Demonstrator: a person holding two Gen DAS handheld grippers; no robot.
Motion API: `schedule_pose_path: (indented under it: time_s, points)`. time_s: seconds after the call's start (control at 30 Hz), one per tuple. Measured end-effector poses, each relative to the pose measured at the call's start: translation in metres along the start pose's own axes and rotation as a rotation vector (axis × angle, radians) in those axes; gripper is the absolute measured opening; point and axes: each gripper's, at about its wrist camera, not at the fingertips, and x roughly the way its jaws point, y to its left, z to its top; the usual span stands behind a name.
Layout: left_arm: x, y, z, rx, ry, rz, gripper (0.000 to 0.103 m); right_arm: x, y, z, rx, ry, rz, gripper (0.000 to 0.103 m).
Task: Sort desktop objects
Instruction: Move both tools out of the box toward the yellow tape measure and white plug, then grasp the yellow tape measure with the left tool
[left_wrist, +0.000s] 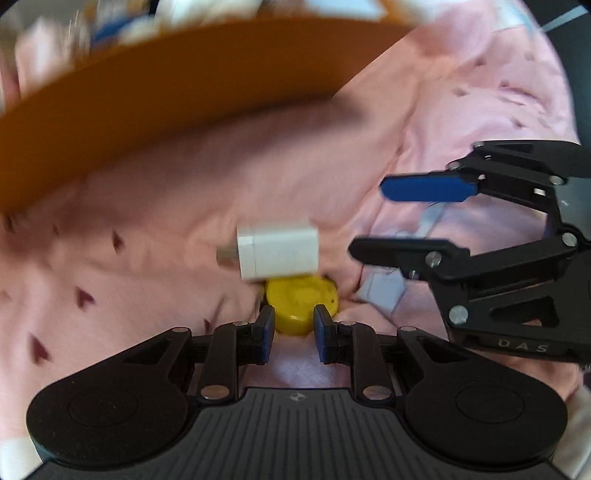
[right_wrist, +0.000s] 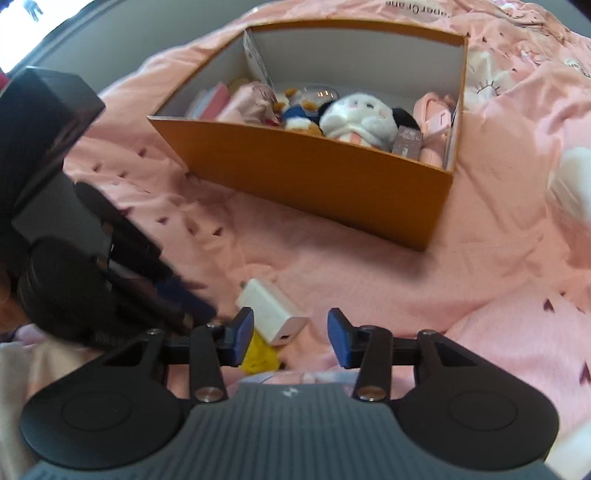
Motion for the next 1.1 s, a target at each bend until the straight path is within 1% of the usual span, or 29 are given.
schedule_pose_path:
  time_s: [0.03, 0.1, 0.13, 0.17, 0.23, 0.33, 0.4, 0.5, 0.53, 0.57, 0.6, 0.63, 0.7, 0.77, 0.8, 0.87, 0.93, 1.03, 1.1]
  points:
    - [0.004, 0.003, 0.001, -0.029, 0.015, -0.007, 0.031, 0.005, -0.002, 0.001, 0.006, 0.021, -0.009, 0.048]
    - [0.012, 0.013, 0.002, -0.107, 0.039, -0.025, 0.039, 0.011, -0.005, -0.004, 0.018, 0.042, 0.001, 0.047]
    - [0.015, 0.019, 0.002, -0.154, 0.046, -0.046, 0.042, 0.012, -0.006, -0.007, 0.027, 0.051, 0.006, 0.047]
    - [0.018, 0.024, 0.002, -0.194, 0.055, -0.065, 0.047, 0.013, -0.006, -0.012, 0.034, 0.059, 0.011, 0.047]
    - [0.022, 0.030, 0.000, -0.254, 0.060, -0.090, 0.048, 0.015, -0.006, -0.023, 0.044, 0.079, 0.023, 0.047]
    - [0.028, 0.037, -0.002, -0.343, 0.060, -0.123, 0.050, 0.014, -0.001, -0.039, 0.025, 0.106, 0.010, 0.047]
    - [0.033, 0.036, -0.002, -0.368, 0.057, -0.124, 0.054, 0.013, 0.001, -0.044, 0.019, 0.106, 0.001, 0.047]
    - [0.035, 0.031, -0.003, -0.385, 0.037, -0.114, 0.054, 0.013, 0.000, -0.045, 0.023, 0.101, 0.000, 0.047]
    - [0.035, 0.029, -0.004, -0.386, 0.028, -0.107, 0.054, 0.013, 0.000, -0.045, 0.025, 0.100, 0.000, 0.047]
    - [0.034, 0.028, -0.006, -0.383, 0.013, -0.100, 0.052, 0.014, 0.000, -0.044, 0.026, 0.099, -0.003, 0.047]
    - [0.032, 0.026, -0.008, -0.381, -0.005, -0.092, 0.046, 0.016, 0.001, -0.044, 0.026, 0.097, -0.010, 0.047]
    - [0.030, 0.024, -0.010, -0.379, -0.024, -0.086, 0.043, 0.017, 0.003, -0.044, 0.026, 0.093, -0.023, 0.047]
    - [0.025, 0.020, -0.015, -0.372, -0.072, -0.080, 0.033, 0.019, 0.008, -0.043, 0.020, 0.083, -0.052, 0.047]
    - [0.019, 0.020, -0.016, -0.350, -0.122, -0.074, 0.029, 0.020, 0.010, -0.044, 0.014, 0.069, -0.069, 0.047]
    - [0.014, 0.015, -0.017, -0.321, -0.158, -0.062, 0.027, 0.019, 0.010, -0.044, 0.016, 0.063, -0.070, 0.047]
    - [0.004, 0.000, -0.018, -0.238, -0.232, -0.017, 0.024, 0.018, 0.008, -0.045, 0.027, 0.052, -0.065, 0.047]
    - [-0.001, -0.009, -0.016, -0.187, -0.278, 0.026, 0.023, 0.017, 0.008, -0.045, 0.033, 0.043, -0.064, 0.047]
    - [-0.002, -0.006, -0.008, -0.181, -0.297, 0.048, 0.022, 0.016, 0.008, -0.043, 0.031, 0.032, -0.070, 0.047]
    - [-0.009, -0.006, -0.011, -0.174, -0.310, 0.054, 0.022, 0.016, 0.009, -0.041, 0.026, 0.023, -0.074, 0.047]
